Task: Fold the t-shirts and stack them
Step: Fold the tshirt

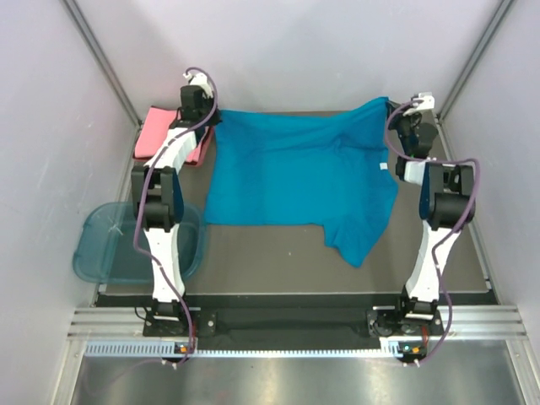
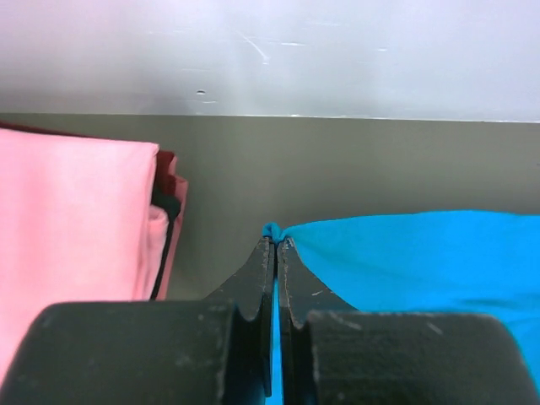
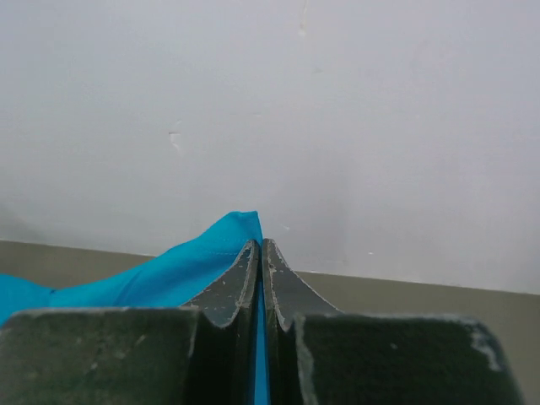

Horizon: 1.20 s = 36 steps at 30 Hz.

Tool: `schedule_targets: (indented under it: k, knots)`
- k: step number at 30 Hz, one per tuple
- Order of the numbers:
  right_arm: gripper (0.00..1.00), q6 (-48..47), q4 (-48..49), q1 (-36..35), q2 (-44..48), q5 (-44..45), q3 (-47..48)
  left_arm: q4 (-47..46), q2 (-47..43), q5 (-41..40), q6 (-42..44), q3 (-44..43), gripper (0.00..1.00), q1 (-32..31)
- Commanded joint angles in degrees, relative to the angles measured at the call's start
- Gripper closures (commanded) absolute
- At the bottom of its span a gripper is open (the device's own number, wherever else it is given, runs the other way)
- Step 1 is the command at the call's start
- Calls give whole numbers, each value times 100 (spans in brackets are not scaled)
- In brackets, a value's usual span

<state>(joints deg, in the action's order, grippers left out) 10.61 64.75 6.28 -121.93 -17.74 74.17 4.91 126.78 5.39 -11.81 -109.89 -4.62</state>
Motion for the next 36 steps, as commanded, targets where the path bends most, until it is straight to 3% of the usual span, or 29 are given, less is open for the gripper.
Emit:
schedule_targets:
  k: [1,10,22,29,36]
  knots:
    - [100,90,1328,48,-427,-370,649,-772,417,208,-137,-392,100,58]
    - [100,-762,1637,83,-1342,-757,1826,-1009,857,357,-199,-833,100,146]
    - [100,-1272,732,92,-2344,-1373,3577,-1176,831,577,205,-833,100,155]
    - [100,-1360,810,101,-2292,-1540,3280,-755,840,560,644,-816,100,163]
    - [100,-1992,969,119,-1598,-1610,1718,-326,558,849,1093,-560,100,163]
